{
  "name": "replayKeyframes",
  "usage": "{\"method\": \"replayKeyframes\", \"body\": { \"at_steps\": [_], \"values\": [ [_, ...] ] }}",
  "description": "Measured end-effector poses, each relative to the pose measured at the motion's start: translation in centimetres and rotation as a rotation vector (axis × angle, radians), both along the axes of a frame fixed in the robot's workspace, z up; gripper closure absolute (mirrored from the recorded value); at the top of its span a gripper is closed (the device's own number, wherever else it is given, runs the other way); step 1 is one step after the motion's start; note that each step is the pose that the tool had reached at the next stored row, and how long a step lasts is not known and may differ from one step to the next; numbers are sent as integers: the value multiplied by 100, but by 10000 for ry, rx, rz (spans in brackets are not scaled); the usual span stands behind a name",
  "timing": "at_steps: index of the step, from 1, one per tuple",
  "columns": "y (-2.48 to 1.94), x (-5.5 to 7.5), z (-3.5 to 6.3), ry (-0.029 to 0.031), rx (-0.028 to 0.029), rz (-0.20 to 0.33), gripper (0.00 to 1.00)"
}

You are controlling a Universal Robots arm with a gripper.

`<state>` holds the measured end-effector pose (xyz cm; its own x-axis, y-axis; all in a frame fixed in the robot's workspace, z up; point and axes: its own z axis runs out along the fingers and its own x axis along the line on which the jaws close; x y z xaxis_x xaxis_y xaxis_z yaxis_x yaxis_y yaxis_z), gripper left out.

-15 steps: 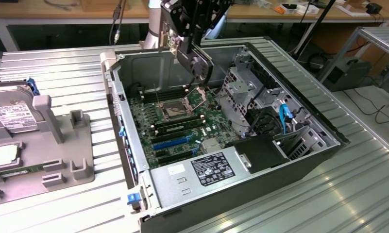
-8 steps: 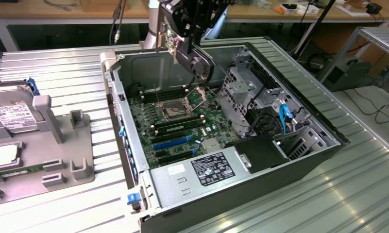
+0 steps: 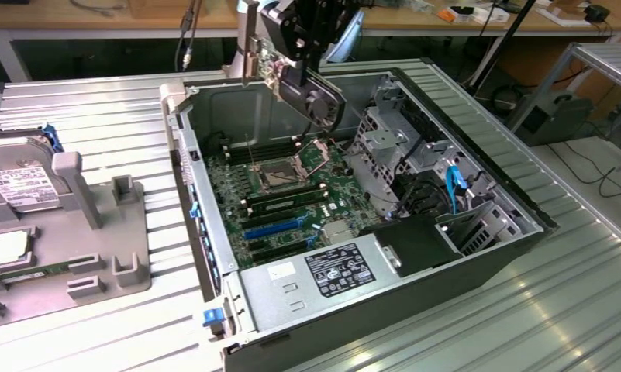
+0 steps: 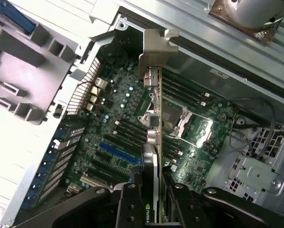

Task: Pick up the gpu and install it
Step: 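Insert the gpu into the slot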

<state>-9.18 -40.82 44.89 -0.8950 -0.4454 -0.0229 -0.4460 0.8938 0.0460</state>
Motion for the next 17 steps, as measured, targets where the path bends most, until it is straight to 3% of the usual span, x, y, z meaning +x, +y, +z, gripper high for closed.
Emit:
{"method": "replayKeyframes", "body": {
  "at_steps": [11, 17],
  "values": [
    [0, 0, 0, 0, 0, 1367, 73],
    [0, 0, 0, 0, 0, 2428, 73]
  ]
}}
